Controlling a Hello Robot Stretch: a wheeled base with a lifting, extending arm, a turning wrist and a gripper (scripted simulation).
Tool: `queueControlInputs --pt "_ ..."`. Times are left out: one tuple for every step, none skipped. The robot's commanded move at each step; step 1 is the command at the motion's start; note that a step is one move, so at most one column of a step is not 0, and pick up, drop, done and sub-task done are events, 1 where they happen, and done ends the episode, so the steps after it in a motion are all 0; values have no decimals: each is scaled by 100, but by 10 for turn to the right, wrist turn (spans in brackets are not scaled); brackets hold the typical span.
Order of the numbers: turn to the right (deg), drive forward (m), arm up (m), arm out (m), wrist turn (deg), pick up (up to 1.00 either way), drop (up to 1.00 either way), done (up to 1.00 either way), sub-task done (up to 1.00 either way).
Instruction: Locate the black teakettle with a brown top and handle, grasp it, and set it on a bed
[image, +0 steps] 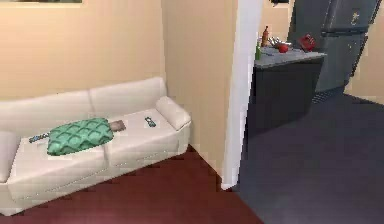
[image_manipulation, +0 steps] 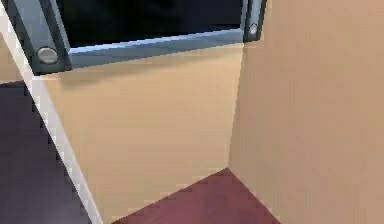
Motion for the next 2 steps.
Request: queueControlInputs --pt "210 0 0 0 0 0 0 0 0" --pt "0 95 0 0 0 0 0 0 0"
